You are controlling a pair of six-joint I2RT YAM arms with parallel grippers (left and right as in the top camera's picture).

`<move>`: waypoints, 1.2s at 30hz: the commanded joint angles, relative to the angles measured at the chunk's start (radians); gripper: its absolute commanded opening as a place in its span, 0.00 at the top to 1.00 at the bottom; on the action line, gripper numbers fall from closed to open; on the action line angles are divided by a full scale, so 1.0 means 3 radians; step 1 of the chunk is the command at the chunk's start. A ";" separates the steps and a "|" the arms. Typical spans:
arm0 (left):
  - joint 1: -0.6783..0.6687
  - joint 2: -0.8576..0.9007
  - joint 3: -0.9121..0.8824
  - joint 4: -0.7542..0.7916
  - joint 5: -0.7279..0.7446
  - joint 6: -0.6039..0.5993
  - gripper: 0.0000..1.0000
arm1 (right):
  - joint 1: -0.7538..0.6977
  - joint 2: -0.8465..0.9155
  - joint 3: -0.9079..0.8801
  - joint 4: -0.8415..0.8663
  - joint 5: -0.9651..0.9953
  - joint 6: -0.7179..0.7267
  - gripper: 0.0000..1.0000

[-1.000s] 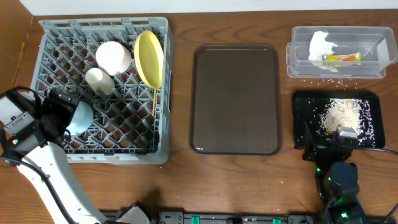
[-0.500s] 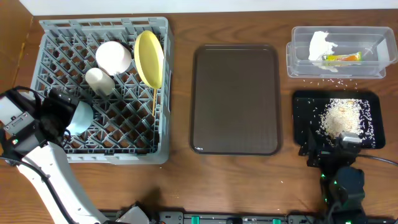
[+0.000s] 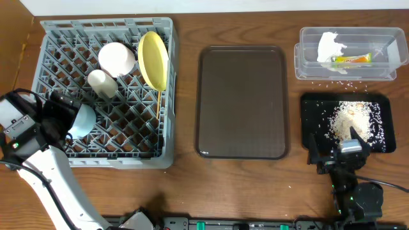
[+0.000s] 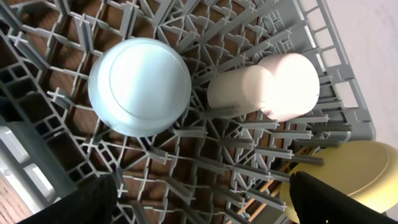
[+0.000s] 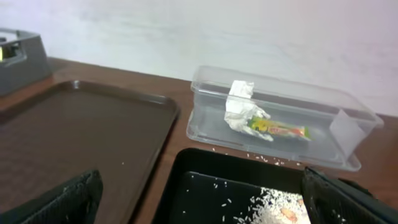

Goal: Sort waste into correct bins and load items into the dishwasher

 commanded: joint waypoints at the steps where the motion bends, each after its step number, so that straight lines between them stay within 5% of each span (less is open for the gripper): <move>1: -0.0001 0.0018 0.0008 0.0000 0.0019 0.0006 0.10 | -0.0045 -0.0025 -0.0006 -0.0015 -0.0107 -0.0231 0.01; 19: -0.0001 0.0019 0.0008 0.0000 0.0019 0.0006 0.10 | -0.0338 -0.0024 -0.0006 -0.0011 -0.0198 -0.0309 0.01; 36: -0.0001 0.0018 0.0008 0.0000 0.0019 0.0006 0.10 | -0.0332 0.0395 -0.0005 -0.0017 -0.0095 0.0264 0.01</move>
